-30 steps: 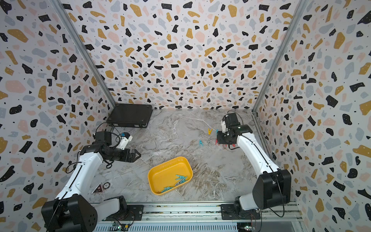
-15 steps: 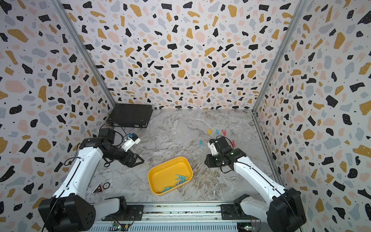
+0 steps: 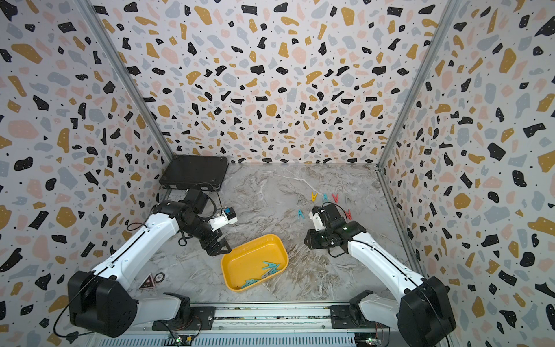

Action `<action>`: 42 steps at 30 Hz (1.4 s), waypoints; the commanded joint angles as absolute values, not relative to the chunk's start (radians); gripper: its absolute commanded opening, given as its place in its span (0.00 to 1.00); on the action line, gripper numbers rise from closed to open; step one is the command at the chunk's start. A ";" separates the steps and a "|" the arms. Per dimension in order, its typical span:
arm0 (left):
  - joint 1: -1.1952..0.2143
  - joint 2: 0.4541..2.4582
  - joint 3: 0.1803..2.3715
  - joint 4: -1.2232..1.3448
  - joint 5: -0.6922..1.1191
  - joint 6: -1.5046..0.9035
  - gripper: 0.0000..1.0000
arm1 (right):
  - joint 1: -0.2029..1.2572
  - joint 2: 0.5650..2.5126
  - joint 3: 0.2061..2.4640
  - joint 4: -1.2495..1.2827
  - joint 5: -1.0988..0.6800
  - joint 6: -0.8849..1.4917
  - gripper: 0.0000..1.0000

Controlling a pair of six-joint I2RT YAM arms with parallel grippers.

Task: Take the clothespins out of the storage box
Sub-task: Place the clothespin at the center of the board, then adjust the storage box at the center of the board.

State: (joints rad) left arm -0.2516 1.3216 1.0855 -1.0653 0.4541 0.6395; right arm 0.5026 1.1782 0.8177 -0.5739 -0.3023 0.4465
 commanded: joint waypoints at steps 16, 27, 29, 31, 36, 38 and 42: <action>-0.487 1.520 1.031 -0.826 0.240 0.551 0.83 | 0.509 1.166 0.828 -0.612 -0.278 0.445 0.33; -0.494 1.613 1.058 -0.826 0.250 0.555 0.66 | 0.509 1.160 0.823 -0.616 -0.274 0.445 0.33; -0.495 1.625 1.061 -0.829 0.256 0.556 0.59 | 0.509 1.157 0.821 -0.618 -0.271 0.446 0.33; -0.495 1.634 1.065 -0.831 0.263 0.556 0.51 | 0.510 1.153 0.816 -0.618 -0.273 0.448 0.33; -0.495 1.644 1.066 -0.823 0.276 0.553 0.34 | 0.509 1.147 0.802 -0.611 -0.273 0.453 0.33; -0.495 1.647 1.068 -0.828 0.278 0.553 0.27 | 0.510 1.148 0.801 -0.609 -0.273 0.454 0.33; -0.495 1.651 1.065 -0.833 0.285 0.552 0.14 | 0.510 1.151 0.805 -0.608 -0.275 0.454 0.33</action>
